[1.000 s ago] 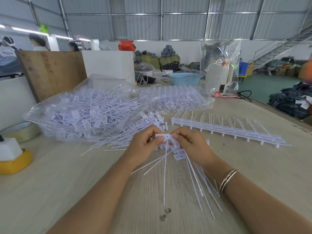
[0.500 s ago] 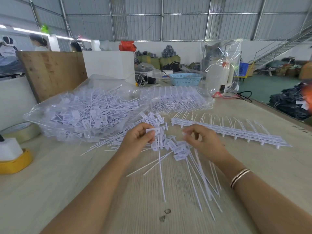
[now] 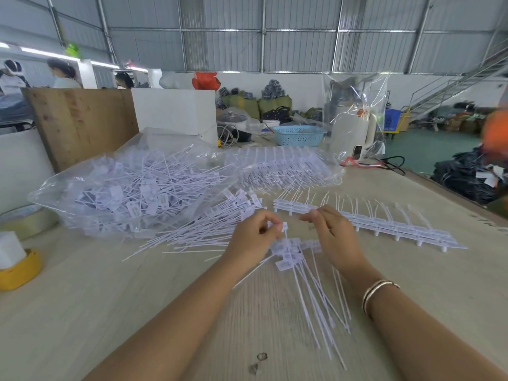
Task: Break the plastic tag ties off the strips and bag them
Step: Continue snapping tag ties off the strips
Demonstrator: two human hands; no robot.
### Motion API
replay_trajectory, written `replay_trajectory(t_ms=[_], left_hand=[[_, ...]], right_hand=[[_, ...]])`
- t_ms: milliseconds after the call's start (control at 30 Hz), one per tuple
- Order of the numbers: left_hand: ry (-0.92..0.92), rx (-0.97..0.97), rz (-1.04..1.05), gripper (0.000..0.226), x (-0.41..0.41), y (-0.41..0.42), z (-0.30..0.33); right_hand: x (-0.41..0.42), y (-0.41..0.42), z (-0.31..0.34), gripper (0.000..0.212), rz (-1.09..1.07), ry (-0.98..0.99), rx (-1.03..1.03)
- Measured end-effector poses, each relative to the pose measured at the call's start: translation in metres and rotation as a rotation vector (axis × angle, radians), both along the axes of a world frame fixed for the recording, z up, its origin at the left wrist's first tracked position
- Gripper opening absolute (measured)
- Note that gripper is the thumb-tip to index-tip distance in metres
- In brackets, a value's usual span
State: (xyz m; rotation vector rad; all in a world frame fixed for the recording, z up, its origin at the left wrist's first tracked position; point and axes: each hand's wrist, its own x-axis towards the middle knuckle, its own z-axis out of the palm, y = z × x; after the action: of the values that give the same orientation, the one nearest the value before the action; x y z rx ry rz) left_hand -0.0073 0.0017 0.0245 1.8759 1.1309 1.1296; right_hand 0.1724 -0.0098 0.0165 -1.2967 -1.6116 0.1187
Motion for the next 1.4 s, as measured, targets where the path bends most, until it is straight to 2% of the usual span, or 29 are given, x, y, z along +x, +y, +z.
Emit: replay_trajectory(t_ms=[100, 233, 300, 400, 467, 533, 600, 667, 767, 867, 967, 1033, 1100, 1200, 1267, 1333, 1400], left_hand=[[0.118, 0.041, -0.045, 0.008, 0.012, 0.000, 0.001], [0.308, 0.245, 0.145, 0.022, 0.013, -0.009, 0.006], [0.481, 0.281, 0.234, 0.038, 0.011, -0.021, 0.008], [0.805, 0.181, 0.272, 0.077, 0.009, -0.037, 0.004], [0.926, 0.098, 0.281, 0.088, 0.005, -0.042, 0.001], [0.971, 0.050, 0.285, 0.088, 0.000, -0.041, 0.000], [0.971, -0.002, 0.261, 0.088, -0.005, -0.040, 0.000], [0.974, -0.039, 0.226, 0.091, -0.006, -0.038, 0.002], [0.972, -0.094, 0.142, 0.093, -0.011, -0.033, 0.011], [0.902, -0.185, -0.010, 0.093, -0.023, -0.024, 0.019], [1.071, -0.084, -0.041, 0.093, -0.026, -0.027, 0.012], [1.083, 0.052, -0.016, 0.077, -0.026, -0.029, 0.005], [1.085, 0.194, -0.002, 0.066, -0.031, -0.026, 0.001], [1.051, 0.329, -0.034, 0.059, -0.049, -0.016, 0.001], [0.966, 0.309, -0.034, 0.052, -0.061, -0.010, 0.003], [0.917, 0.317, -0.003, 0.039, -0.069, -0.006, 0.003], [0.950, 0.378, 0.016, 0.020, -0.073, -0.003, -0.001]], right_hand=[[0.006, 0.000, 0.000, 0.033, -0.035, 0.045, 0.022], [0.009, -0.003, 0.007, 0.037, -0.122, 0.017, -0.007], [0.015, -0.006, 0.016, 0.039, -0.246, -0.077, -0.190], [0.027, -0.016, 0.028, 0.039, -0.381, -0.443, -0.664], [0.028, -0.023, 0.033, 0.042, -0.275, -0.608, -0.898], [0.022, -0.027, 0.033, 0.044, -0.053, -0.557, -0.997], [0.009, -0.031, 0.032, 0.039, 0.164, -0.448, -0.970], [-0.011, -0.033, 0.029, 0.033, 0.293, -0.399, -0.895], [-0.035, -0.032, 0.019, 0.035, 0.340, -0.356, -0.776], [-0.036, -0.032, 0.019, 0.035, 0.409, -0.264, -0.760], [-0.024, -0.031, 0.024, 0.032, 0.419, -0.001, -0.740], [-0.016, -0.027, 0.026, 0.035, 0.367, 0.219, -0.637], [-0.012, -0.025, 0.026, 0.037, 0.316, 0.355, -0.524], [-0.011, -0.024, 0.024, 0.037, 0.223, 0.387, -0.409], [-0.011, -0.023, 0.021, 0.036, 0.169, 0.342, -0.361], [-0.012, -0.022, 0.019, 0.035, 0.140, 0.268, -0.328], [-0.013, -0.021, 0.016, 0.035, 0.132, 0.204, -0.304]])
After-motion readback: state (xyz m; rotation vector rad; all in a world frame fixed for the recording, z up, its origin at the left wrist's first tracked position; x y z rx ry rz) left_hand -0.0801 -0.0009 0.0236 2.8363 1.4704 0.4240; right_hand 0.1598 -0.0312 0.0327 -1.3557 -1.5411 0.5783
